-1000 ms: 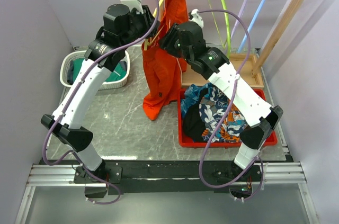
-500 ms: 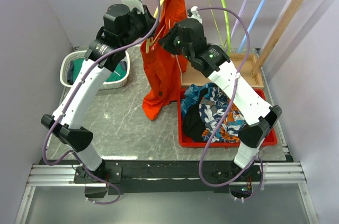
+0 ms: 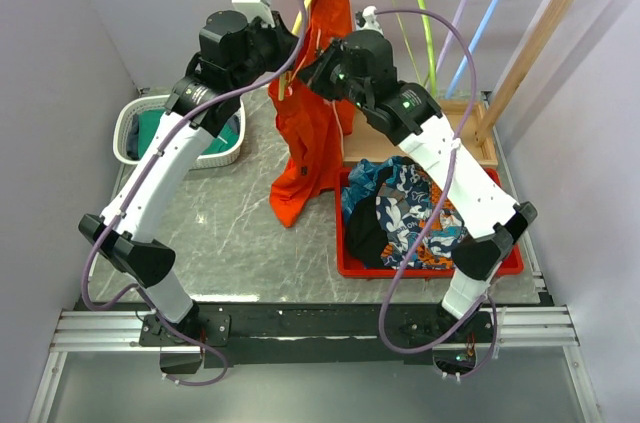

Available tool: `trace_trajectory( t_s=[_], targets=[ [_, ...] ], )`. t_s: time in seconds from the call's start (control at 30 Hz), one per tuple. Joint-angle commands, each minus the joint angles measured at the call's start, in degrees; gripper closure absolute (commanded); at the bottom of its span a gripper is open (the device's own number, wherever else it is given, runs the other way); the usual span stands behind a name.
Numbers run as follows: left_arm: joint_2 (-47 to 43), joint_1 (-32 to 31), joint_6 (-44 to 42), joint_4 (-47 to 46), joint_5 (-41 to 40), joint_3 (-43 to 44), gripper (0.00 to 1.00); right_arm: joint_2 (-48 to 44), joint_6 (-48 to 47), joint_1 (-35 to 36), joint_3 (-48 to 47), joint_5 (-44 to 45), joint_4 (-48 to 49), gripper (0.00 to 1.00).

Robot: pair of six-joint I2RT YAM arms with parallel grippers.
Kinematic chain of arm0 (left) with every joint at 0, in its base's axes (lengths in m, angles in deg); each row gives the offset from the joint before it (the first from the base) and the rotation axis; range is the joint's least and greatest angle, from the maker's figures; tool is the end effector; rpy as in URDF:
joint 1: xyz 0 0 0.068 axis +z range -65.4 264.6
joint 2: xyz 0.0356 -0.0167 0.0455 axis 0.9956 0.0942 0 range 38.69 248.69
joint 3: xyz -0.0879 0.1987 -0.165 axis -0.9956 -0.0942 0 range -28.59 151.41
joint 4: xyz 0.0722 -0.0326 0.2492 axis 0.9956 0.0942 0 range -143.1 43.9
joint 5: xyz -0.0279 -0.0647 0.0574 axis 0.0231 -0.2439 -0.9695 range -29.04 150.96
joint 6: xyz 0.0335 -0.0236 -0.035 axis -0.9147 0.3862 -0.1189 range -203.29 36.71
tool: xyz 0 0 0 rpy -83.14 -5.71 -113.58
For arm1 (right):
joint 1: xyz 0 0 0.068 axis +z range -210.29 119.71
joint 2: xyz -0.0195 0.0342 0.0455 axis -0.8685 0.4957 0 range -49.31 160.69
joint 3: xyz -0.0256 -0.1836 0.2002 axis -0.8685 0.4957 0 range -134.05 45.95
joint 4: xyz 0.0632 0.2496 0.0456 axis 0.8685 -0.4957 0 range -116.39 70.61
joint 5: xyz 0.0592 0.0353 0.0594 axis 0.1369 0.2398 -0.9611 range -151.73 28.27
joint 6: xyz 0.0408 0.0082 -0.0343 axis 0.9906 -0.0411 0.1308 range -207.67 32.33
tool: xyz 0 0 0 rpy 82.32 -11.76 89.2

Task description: Place the shorts on the hanger

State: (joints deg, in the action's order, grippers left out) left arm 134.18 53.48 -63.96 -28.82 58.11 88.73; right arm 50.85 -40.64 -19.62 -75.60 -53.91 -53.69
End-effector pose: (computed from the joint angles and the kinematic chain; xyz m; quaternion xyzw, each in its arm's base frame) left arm 0.3090 -0.1844 0.5185 0.0570 0.7198 -0.2785 0.6333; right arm 0.2910 0.2435 0.4943 0.0857 0.7768 0.3922 0.4853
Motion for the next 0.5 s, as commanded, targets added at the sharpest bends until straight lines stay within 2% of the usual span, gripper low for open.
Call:
trace_trajectory(
  t_s=[0.0,0.03,0.17,0.47],
  targets=[
    [0.41,-0.18,1.58,-0.36,0.83,1.69,0.99,-6.9,-0.09,0.91,6.14,-3.07,4.41,1.0],
    [0.41,-0.18,2.28,-0.54,0.57,1.95,0.99,-7.69,-0.27,1.34,9.46,-2.98,5.55,1.0],
    [1.2,-0.18,3.52,-0.81,0.74,2.21,0.99,-9.45,-1.32,2.49,12.57,-2.89,5.65,1.0],
    [0.76,-0.26,5.1,-5.64,0.3,-3.06,0.99,-10.16,-0.53,3.37,8.36,-6.23,4.86,1.0]
  ],
)
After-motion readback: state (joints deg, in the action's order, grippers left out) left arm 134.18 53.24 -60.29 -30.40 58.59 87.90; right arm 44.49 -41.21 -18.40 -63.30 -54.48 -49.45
